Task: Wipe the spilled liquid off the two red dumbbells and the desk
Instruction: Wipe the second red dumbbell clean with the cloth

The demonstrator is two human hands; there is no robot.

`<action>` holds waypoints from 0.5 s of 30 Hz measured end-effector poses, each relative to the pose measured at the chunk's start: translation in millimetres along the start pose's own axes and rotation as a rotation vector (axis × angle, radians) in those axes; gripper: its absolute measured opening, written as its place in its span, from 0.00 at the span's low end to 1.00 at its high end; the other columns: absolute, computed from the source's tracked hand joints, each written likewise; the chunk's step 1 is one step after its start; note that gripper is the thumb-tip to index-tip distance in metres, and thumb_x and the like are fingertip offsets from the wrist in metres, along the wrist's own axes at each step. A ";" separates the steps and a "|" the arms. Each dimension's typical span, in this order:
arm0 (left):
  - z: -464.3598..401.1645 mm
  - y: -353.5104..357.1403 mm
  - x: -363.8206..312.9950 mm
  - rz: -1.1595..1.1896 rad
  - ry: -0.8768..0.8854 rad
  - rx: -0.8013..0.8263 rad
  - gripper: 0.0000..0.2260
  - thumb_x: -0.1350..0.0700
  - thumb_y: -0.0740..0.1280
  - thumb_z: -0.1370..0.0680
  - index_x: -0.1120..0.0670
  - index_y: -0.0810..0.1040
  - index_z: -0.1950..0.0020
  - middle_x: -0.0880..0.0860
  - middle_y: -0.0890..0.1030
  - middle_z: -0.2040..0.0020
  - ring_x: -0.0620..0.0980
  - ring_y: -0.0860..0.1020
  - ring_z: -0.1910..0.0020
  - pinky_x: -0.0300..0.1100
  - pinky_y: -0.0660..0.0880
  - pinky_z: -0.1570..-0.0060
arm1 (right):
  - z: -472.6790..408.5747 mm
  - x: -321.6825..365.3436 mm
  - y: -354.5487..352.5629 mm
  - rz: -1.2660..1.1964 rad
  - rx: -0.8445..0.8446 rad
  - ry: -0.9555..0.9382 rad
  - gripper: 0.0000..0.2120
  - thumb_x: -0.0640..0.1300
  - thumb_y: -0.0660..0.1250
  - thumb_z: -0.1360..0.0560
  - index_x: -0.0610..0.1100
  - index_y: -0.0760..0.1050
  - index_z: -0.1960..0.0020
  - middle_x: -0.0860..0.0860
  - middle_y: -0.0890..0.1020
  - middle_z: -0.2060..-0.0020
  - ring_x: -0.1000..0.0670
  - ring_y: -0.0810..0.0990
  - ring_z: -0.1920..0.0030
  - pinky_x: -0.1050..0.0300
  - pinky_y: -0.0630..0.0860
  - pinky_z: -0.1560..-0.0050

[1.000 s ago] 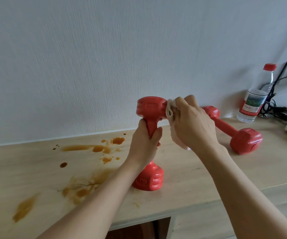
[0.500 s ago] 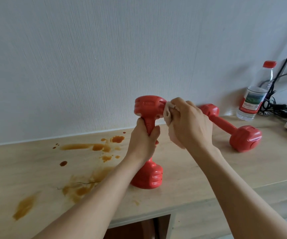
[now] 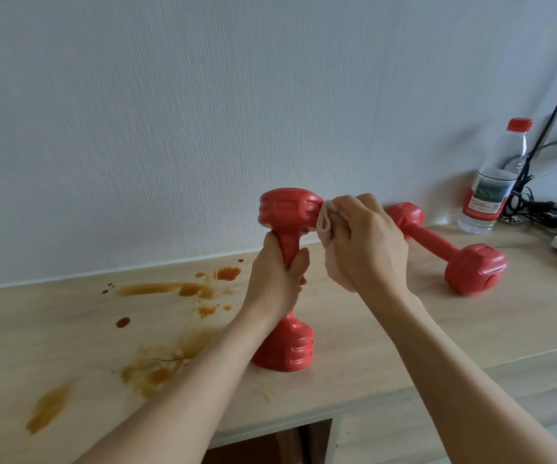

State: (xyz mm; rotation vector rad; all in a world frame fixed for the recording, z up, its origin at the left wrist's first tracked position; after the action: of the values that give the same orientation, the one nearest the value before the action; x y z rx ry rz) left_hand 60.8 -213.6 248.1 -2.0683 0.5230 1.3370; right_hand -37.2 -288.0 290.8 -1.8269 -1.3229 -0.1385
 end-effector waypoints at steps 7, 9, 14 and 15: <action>5.3 6.5 -5.5 -0.002 0.119 0.070 0.08 0.58 0.65 0.24 0.59 0.67 0.53 0.49 0.73 0.69 0.40 0.71 0.77 0.35 0.67 0.74 | 1.1 28.5 -2.3 -0.044 -0.095 -0.197 0.13 0.53 0.57 0.23 0.54 0.79 0.50 0.54 0.75 0.44 0.45 0.66 0.49 0.57 0.63 0.58; 4.7 6.3 -4.9 0.010 0.111 0.081 0.09 0.57 0.66 0.24 0.57 0.67 0.53 0.49 0.73 0.69 0.40 0.71 0.76 0.38 0.69 0.72 | -2.5 21.8 -2.5 -0.182 -0.020 -0.124 0.10 0.49 0.60 0.22 0.54 0.79 0.49 0.56 0.73 0.45 0.47 0.65 0.49 0.59 0.62 0.53; 2.6 8.9 -5.5 0.024 0.070 0.108 0.07 0.60 0.65 0.24 0.57 0.66 0.54 0.49 0.72 0.69 0.39 0.71 0.77 0.33 0.67 0.75 | -14.9 17.0 -1.7 -0.319 0.062 0.065 0.07 0.46 0.62 0.22 0.53 0.78 0.54 0.55 0.72 0.51 0.47 0.69 0.51 0.58 0.61 0.48; 2.7 9.6 -5.7 0.019 0.068 0.110 0.07 0.61 0.64 0.24 0.57 0.66 0.54 0.49 0.72 0.69 0.39 0.71 0.77 0.32 0.67 0.76 | -17.8 15.1 -2.1 -0.355 0.067 0.107 0.09 0.46 0.62 0.23 0.53 0.75 0.61 0.53 0.73 0.53 0.47 0.72 0.53 0.55 0.65 0.47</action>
State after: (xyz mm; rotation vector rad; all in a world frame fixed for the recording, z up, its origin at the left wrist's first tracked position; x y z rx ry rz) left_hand 50.7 -218.8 249.8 -2.0288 0.6329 1.2243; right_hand -25.8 -289.0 311.3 -1.4943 -1.5447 -0.3707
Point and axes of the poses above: each hand's wrist, its own z-axis away from the middle knuckle, its own y-axis out of the palm, x = y × z, the point moved 1 cm from there along -z, towards the middle knuckle
